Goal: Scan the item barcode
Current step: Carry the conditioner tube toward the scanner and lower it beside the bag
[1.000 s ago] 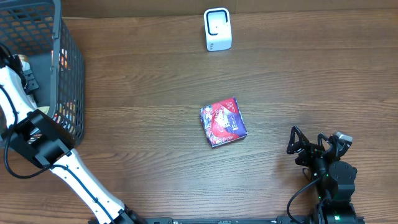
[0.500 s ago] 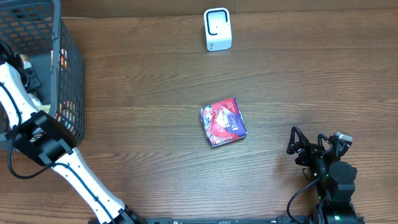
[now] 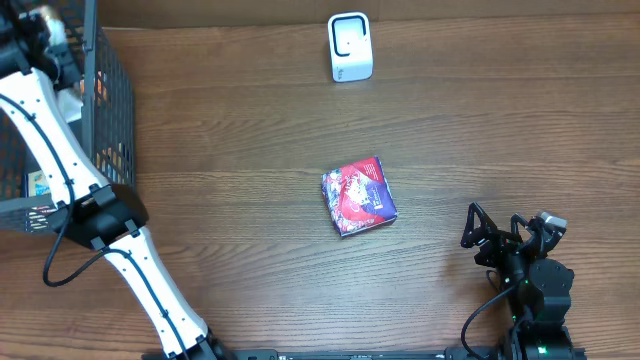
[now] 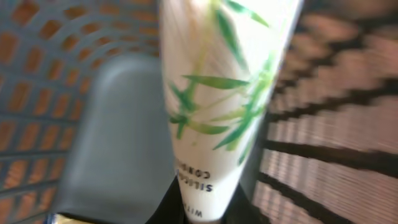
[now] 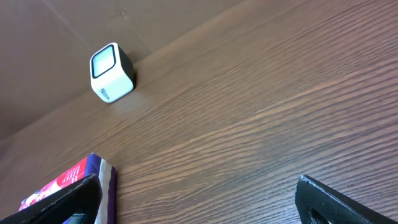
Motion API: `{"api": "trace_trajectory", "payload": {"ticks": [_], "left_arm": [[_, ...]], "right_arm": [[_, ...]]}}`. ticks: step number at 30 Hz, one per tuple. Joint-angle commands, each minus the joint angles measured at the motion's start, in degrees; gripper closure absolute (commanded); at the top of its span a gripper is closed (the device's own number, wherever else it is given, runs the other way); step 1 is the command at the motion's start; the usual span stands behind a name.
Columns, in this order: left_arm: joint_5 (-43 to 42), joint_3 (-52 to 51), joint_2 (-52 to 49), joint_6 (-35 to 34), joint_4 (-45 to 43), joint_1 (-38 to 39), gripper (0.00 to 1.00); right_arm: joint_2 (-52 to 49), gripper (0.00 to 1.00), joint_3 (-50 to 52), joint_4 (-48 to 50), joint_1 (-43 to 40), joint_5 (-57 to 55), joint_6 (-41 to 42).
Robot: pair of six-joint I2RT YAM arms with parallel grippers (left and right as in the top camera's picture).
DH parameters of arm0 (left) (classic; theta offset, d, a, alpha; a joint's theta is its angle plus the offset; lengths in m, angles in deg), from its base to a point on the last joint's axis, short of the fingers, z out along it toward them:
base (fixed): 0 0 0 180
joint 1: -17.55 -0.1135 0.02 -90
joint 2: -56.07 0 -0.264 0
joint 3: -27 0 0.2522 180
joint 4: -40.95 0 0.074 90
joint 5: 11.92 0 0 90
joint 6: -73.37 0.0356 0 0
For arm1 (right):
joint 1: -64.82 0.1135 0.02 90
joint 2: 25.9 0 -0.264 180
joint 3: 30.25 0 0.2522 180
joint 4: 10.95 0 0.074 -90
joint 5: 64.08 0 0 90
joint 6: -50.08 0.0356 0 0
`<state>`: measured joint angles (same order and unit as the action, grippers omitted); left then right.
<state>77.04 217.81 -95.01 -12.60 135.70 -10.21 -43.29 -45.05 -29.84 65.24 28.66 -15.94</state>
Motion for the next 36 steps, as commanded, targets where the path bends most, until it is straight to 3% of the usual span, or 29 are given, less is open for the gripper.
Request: {"api": "trace_trajectory", "payload": {"ticks": [1,5,8,12,16,21,28,36], "left_arm": [[-3.6,3.0,12.3,-1.5,-0.5,2.6,0.96],[5.3,3.0,21.3,-1.5,-1.1,4.6,0.96],[5.6,3.0,25.2,-1.5,-0.6,4.6,0.96],[-0.4,3.0,28.6,-1.5,2.0,5.0,0.96],[-12.0,3.0,29.7,-1.4,7.8,8.1,0.96],[-12.2,2.6,26.9,-1.6,15.8,18.4,0.96],[1.0,2.0,18.3,-8.0,15.8,35.4,0.96],[1.6,-2.9,8.4,-8.7,15.8,47.4,0.96]], "right_arm": [[0.0,0.00,0.6,0.5,0.2,-0.1,0.2],[0.0,0.00,0.6,0.5,0.2,-0.1,0.2],[0.0,0.00,0.6,0.5,0.2,-0.1,0.2],[0.0,0.00,0.6,0.5,0.2,-0.1,0.2],[0.0,0.00,0.6,0.5,0.2,-0.1,0.2],[0.0,0.00,0.6,0.5,0.2,-0.1,0.3],[0.0,0.00,0.6,0.7,0.2,1.6,0.3],[0.0,0.00,0.6,0.9,0.2,3.6,0.3]]}}
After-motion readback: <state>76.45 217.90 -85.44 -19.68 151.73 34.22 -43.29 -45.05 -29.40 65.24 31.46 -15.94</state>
